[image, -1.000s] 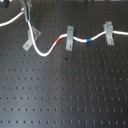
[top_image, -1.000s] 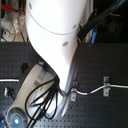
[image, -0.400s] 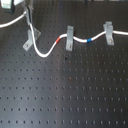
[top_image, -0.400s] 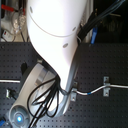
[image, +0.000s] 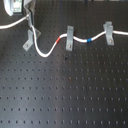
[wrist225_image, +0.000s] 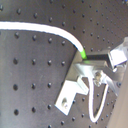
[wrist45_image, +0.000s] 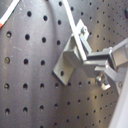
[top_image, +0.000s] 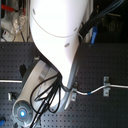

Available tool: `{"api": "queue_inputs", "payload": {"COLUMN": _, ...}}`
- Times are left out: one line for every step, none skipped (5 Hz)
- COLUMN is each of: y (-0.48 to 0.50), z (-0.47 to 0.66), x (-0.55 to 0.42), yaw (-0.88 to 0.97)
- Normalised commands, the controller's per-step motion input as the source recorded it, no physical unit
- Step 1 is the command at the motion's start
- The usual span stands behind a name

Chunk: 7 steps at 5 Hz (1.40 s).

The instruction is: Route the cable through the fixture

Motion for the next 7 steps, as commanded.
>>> {"api": "queue_inputs", "payload": {"y": 0.193, "z": 0.17, "x": -0.169, "yaw": -0.02}}
{"api": "queue_inputs", "payload": {"y": 0.256, "z": 0.32, "x": -0.055, "yaw": -0.02}}
{"api": "queue_inputs", "payload": {"y": 0.271, "z": 0.33, "x": -0.105, "yaw": -0.03}}
{"api": "queue_inputs", "payload": {"y": 0.2, "z": 0.37, "x": -0.205, "yaw": 0.0}}
{"api": "queue_inputs", "payload": {"y": -0.158, "z": 0.03, "x": -0.359, "yaw": 0.14}}
{"api": "queue_inputs", "payload": {"y": -0.224, "z": 0.0, "x": -0.385, "yaw": 0.2}}
{"api": "queue_inputs", "payload": {"y": 0.0, "z": -0.01, "x": 0.0, "yaw": 0.05}}
